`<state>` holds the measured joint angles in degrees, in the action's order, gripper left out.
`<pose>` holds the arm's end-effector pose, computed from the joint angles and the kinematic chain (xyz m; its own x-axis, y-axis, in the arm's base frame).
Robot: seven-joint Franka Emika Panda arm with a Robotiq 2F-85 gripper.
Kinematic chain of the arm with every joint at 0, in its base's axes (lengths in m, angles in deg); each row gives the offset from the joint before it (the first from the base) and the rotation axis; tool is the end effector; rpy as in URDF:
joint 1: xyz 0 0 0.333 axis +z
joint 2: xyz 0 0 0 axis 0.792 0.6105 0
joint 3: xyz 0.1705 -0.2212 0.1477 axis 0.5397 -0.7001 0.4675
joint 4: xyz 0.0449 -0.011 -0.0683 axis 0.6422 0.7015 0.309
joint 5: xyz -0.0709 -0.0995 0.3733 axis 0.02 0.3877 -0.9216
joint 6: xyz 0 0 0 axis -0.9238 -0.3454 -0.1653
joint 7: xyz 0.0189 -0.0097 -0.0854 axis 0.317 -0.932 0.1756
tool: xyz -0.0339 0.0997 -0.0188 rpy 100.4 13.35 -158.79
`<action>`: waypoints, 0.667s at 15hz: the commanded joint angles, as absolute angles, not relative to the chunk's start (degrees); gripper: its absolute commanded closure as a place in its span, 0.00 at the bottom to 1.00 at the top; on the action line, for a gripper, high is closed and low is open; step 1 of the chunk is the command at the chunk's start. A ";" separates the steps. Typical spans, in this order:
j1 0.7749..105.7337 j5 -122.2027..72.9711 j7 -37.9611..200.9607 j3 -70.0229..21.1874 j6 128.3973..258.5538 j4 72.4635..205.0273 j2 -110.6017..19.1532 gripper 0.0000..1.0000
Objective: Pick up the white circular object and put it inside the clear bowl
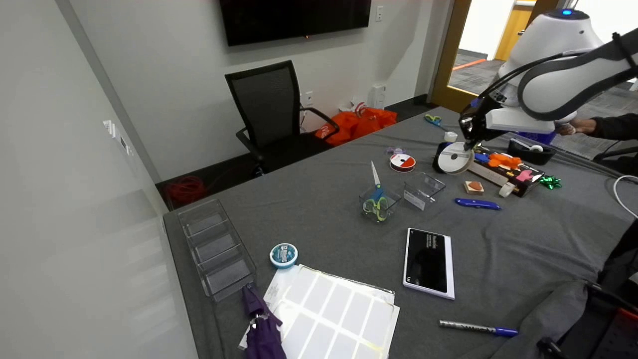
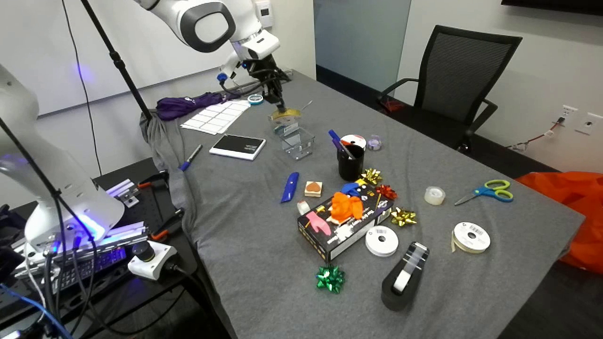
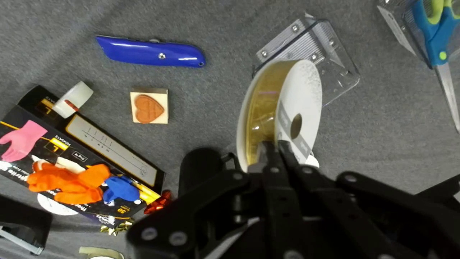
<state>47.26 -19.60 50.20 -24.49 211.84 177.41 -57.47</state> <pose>0.5438 -0.0831 0.3470 0.7406 -0.6045 0.2934 -0.6091 -0.7883 -0.0864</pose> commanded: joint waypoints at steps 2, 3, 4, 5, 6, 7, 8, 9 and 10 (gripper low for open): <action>49.26 -22.24 47.40 -25.65 211.65 171.22 -49.89 0.99; 49.82 -22.19 46.35 -26.02 211.55 170.37 -48.38 0.99; 50.62 -21.27 44.42 -26.66 211.35 169.61 -46.87 0.99; 51.32 -20.95 43.05 -27.17 211.43 169.04 -45.58 0.99; 52.08 -20.92 41.97 -27.65 211.60 168.51 -44.24 0.99; 52.84 -20.96 40.84 -28.17 211.67 167.98 -43.08 0.99; 53.46 -21.33 40.21 -28.50 210.93 166.46 -41.64 0.99; 53.88 -21.81 39.82 -28.70 210.90 165.61 -40.50 0.99; 54.31 -22.12 39.48 -28.93 210.28 163.95 -39.15 0.99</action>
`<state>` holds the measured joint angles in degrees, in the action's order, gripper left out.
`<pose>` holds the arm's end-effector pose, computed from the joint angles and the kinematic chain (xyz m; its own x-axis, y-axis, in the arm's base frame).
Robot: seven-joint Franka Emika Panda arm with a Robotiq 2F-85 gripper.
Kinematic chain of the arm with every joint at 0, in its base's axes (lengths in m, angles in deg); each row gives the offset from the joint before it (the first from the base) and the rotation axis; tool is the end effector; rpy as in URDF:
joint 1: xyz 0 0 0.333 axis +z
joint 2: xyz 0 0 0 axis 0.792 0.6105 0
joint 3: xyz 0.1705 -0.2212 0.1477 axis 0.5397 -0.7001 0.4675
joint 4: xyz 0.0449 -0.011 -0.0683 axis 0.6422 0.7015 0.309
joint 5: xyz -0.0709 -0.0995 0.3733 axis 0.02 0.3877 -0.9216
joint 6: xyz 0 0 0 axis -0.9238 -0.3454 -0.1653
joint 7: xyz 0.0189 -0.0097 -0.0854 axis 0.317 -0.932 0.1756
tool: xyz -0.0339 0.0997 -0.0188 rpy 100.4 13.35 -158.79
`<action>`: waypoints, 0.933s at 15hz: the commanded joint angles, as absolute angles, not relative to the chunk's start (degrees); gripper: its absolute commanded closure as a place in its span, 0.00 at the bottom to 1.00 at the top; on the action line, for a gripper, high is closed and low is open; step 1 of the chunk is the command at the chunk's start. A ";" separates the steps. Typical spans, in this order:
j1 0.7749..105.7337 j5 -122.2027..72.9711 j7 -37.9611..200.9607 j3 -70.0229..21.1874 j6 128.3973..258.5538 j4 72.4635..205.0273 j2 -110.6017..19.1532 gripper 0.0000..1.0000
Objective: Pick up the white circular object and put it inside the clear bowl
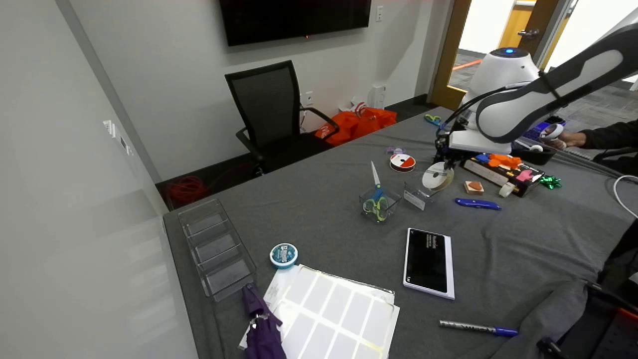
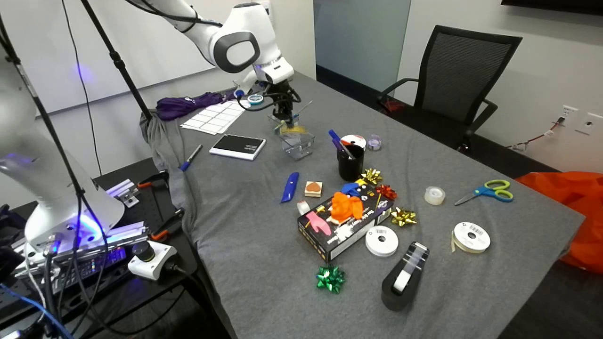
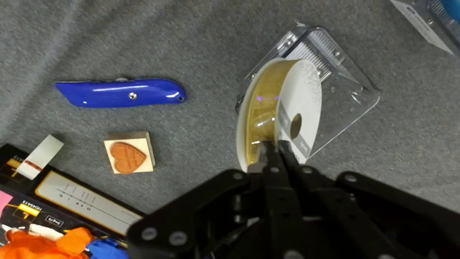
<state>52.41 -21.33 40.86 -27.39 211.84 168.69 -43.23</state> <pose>0.5887 -0.0665 0.2711 0.6701 -0.7108 0.2141 -0.7164 -0.6948 -0.0644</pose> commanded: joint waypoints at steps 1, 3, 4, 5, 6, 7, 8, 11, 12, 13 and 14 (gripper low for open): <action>54.62 -22.31 39.18 -29.14 210.50 163.25 -38.20 0.99; 54.91 -23.02 39.21 -29.28 211.14 162.25 -36.72 0.99; 54.60 -24.02 40.21 -28.80 211.78 162.10 -36.30 0.99; 54.54 -24.71 40.66 -28.65 212.34 162.12 -36.07 0.98; 54.42 -25.31 41.27 -28.49 212.22 161.65 -35.86 0.72; 54.31 -25.98 41.82 -28.34 212.69 162.07 -36.06 0.71; 54.12 -26.65 42.51 -28.15 213.11 163.00 -36.69 0.67; 53.38 -29.28 45.94 -27.25 215.06 165.88 -38.69 0.45; 52.90 -30.62 48.04 -26.55 216.33 167.54 -39.95 0.38; 52.40 -32.18 50.35 -25.79 217.60 169.02 -41.08 0.31; 51.59 -34.22 53.48 -24.59 218.96 171.16 -42.87 0.25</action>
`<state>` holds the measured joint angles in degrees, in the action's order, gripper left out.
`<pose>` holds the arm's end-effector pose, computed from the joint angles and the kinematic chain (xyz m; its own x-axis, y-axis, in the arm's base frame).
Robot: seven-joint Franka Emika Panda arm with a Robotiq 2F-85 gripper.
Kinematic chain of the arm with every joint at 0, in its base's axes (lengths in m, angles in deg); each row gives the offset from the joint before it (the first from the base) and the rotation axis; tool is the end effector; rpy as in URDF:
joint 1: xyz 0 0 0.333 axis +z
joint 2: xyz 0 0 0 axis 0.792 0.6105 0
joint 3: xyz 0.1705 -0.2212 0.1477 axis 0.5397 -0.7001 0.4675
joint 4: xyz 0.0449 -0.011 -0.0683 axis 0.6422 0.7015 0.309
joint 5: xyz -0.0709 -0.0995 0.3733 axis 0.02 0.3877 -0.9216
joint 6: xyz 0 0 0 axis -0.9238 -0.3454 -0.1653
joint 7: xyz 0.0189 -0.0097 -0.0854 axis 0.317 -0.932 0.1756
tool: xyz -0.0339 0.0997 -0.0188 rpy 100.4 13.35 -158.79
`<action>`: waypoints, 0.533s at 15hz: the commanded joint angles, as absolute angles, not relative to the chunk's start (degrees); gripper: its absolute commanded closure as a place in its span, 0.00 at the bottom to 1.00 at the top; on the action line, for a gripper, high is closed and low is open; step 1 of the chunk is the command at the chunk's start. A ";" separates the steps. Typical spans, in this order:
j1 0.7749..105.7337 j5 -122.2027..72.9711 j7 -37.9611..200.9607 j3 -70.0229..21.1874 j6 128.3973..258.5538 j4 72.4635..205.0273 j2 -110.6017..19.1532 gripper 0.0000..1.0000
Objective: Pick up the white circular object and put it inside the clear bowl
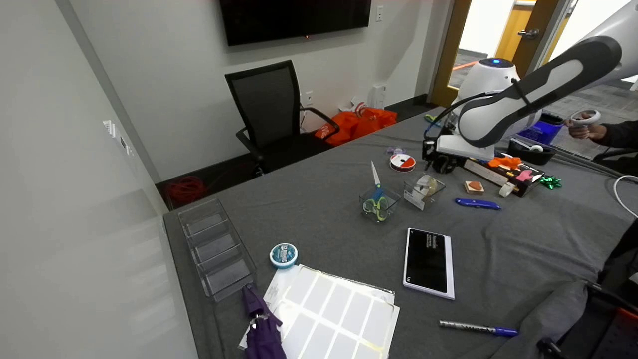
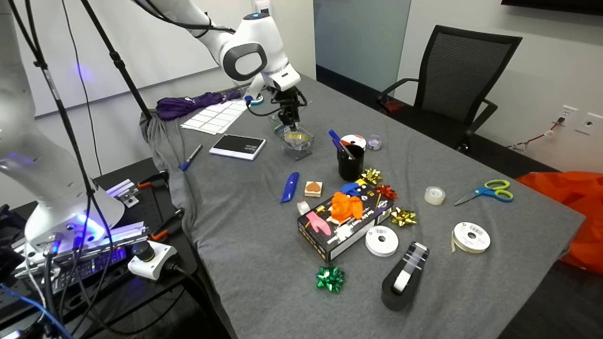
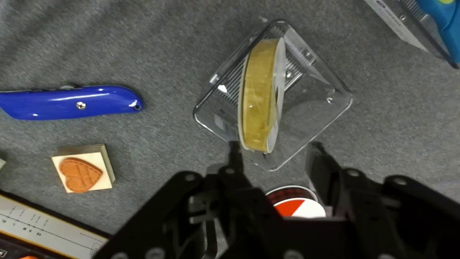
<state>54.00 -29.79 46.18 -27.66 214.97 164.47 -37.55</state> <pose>0.6121 -0.0586 0.2482 0.6662 -0.7191 0.1977 -0.7096 -0.6928 -0.1284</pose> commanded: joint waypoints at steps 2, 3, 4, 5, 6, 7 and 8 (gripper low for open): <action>50.08 -38.97 60.01 -22.17 219.96 174.66 -46.17 0.11; 49.58 -41.31 62.97 -21.30 219.73 176.00 -47.71 0.03; 49.00 -43.65 65.99 -20.41 219.25 177.48 -49.45 0.01; 48.38 -45.84 69.04 -19.61 218.06 178.77 -51.33 0.00; 47.83 -48.21 72.07 -18.88 217.61 180.07 -53.18 0.00; 47.52 -50.38 74.77 -18.44 217.05 181.20 -54.89 0.00; 47.17 -52.86 77.72 -18.07 216.10 182.26 -56.65 0.00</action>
